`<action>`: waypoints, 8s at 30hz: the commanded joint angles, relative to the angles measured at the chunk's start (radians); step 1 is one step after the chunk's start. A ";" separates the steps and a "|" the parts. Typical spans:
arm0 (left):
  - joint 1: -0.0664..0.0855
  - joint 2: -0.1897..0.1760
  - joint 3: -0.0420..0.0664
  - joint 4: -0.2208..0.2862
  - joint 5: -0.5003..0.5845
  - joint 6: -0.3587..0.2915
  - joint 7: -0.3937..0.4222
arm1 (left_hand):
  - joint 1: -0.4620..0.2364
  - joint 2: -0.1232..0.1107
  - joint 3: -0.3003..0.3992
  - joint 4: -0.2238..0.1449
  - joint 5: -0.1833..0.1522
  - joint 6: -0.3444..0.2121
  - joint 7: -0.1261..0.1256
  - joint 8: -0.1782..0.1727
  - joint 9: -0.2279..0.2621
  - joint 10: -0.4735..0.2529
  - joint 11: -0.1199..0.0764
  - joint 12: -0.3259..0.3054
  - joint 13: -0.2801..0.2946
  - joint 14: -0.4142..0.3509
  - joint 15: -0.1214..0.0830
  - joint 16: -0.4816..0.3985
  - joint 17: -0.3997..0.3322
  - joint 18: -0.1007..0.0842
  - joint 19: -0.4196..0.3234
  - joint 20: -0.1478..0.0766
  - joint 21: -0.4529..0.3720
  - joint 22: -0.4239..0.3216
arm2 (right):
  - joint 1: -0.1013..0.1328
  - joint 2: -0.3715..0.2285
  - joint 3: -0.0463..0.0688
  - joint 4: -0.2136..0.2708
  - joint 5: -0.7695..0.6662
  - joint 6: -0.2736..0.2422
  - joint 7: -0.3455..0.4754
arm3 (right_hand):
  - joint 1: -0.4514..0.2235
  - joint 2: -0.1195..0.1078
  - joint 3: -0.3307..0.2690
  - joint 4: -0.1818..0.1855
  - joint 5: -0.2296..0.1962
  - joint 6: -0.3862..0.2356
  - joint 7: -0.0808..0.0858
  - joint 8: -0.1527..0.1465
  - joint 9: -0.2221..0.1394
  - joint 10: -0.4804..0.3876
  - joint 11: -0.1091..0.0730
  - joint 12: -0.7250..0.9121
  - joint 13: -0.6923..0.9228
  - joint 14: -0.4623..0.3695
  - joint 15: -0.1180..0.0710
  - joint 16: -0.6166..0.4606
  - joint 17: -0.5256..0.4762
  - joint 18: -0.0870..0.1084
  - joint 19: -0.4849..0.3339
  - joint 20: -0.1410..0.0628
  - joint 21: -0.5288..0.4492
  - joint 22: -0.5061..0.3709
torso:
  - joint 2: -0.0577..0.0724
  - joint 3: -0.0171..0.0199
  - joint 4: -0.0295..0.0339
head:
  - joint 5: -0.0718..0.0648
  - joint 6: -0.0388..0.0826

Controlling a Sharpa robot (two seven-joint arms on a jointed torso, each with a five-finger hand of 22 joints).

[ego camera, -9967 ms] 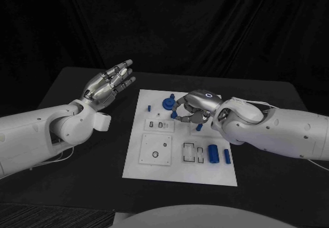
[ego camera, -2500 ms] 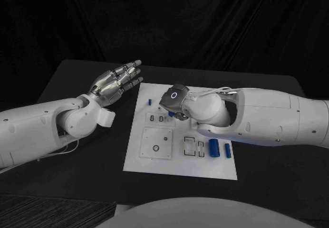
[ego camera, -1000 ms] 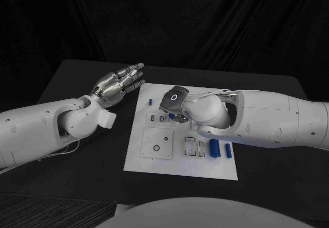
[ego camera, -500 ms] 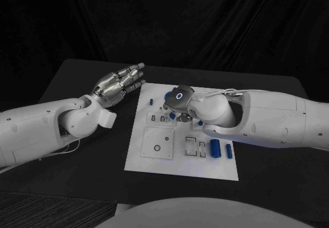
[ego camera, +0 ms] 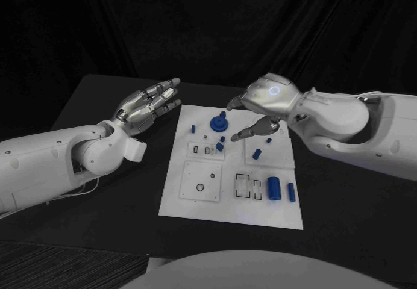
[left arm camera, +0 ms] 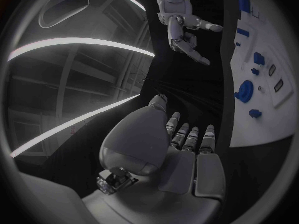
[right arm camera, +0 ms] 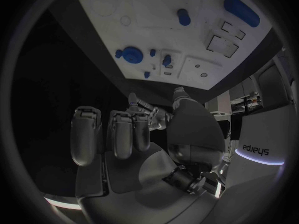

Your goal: Assemble the parts on the task board

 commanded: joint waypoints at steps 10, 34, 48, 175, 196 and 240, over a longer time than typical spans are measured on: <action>0.094 -0.016 0.002 0.017 -0.399 -0.465 -0.054 | -0.239 -0.066 -0.195 0.027 -0.247 0.492 0.091 0.297 0.115 1.365 -0.073 1.482 1.489 1.447 -0.117 1.499 1.393 -0.024 1.150 -0.117 0.981 0.662 | 0.021 -0.081 0.000 -0.079 0.452 -0.305 0.148 | -0.178 0.254 -0.115 -0.008 0.000 0.106 0.048 0.059 0.058 0.104 0.045 0.003 0.263 0.104 0.035 0.002 0.263 -0.025 0.095 0.024 0.049 0.255 | -0.015 0.0091 -0.0063 | -0.003 0.019; 0.243 0.402 0.003 -0.222 -0.617 0.587 -1.265 | -0.587 -0.005 -0.278 0.042 -0.385 0.558 0.068 0.218 0.187 1.393 -0.101 1.488 1.527 1.535 -0.145 1.530 1.558 -0.122 1.403 -0.150 1.471 1.383 | -0.112 -0.117 0.000 -0.095 0.625 -0.157 0.032 | 0.018 0.348 -0.232 -0.010 0.091 0.147 0.074 0.182 0.179 0.104 0.082 0.003 0.263 0.104 0.077 0.002 0.263 -0.030 0.105 0.068 0.070 0.262 | -0.084 0.1000 -0.0708 | 0.039 0.000; 0.236 0.486 0.002 -0.293 -0.605 0.496 -1.312 | -0.519 0.030 -0.226 0.032 -0.202 0.653 0.054 0.146 0.159 1.393 -0.114 1.488 1.527 1.535 -0.157 1.530 1.558 -0.120 1.402 -0.157 1.464 1.383 | -0.116 -0.134 0.000 -0.093 0.606 -0.180 0.033 | 0.068 0.362 -0.267 -0.010 0.123 0.108 0.074 0.216 0.226 0.104 0.079 0.003 0.263 0.104 0.075 0.002 0.263 -0.030 0.104 0.067 0.069 0.262 | -0.081 0.1030 -0.0718 | 0.039 0.000; 0.080 0.603 0.002 -0.515 -0.605 0.405 -1.300 | -0.400 0.014 0.011 -0.056 -0.123 0.730 0.029 0.100 0.188 1.393 -0.137 1.488 1.527 1.535 -0.177 1.530 1.558 -0.108 1.371 -0.174 1.414 1.343 | -0.134 -0.133 0.000 -0.077 0.534 -0.160 -0.006 | 0.240 0.380 -0.285 -0.012 0.249 0.100 0.077 0.273 0.279 0.104 0.086 0.003 0.263 0.104 0.084 0.002 0.263 -0.020 0.083 0.076 0.034 0.248 | -0.089 0.1054 -0.0746 | 0.038 0.000; 0.078 0.609 0.002 -0.526 -0.605 0.406 -1.302 | -0.367 -0.009 0.137 -0.113 -0.082 0.721 0.025 0.092 0.215 1.393 -0.142 1.488 1.527 1.535 -0.183 1.530 1.558 -0.107 1.371 -0.181 1.406 1.344 | -0.136 -0.133 0.000 -0.076 0.534 -0.147 -0.016 | 0.250 0.385 -0.283 -0.014 0.257 0.100 0.077 0.275 0.281 0.104 0.086 0.003 0.263 0.104 0.084 0.002 0.263 -0.018 0.081 0.076 0.030 0.247 | -0.089 0.1053 -0.0734 | 0.035 0.000; 0.076 0.596 0.002 -0.515 -0.605 0.396 -1.294 | -0.405 -0.107 0.392 -0.230 -0.002 0.717 0.018 0.129 0.311 1.393 -0.149 1.488 1.527 1.523 -0.189 1.515 1.536 -0.105 1.366 -0.187 1.387 1.349 | -0.141 -0.130 0.000 -0.082 0.534 -0.129 -0.021 | 0.257 0.388 -0.281 -0.014 0.260 0.099 0.077 0.276 0.282 0.104 0.086 0.003 0.263 0.104 0.083 0.002 0.263 -0.017 0.078 0.076 0.026 0.245 | -0.090 0.1057 -0.0734 | 0.040 0.000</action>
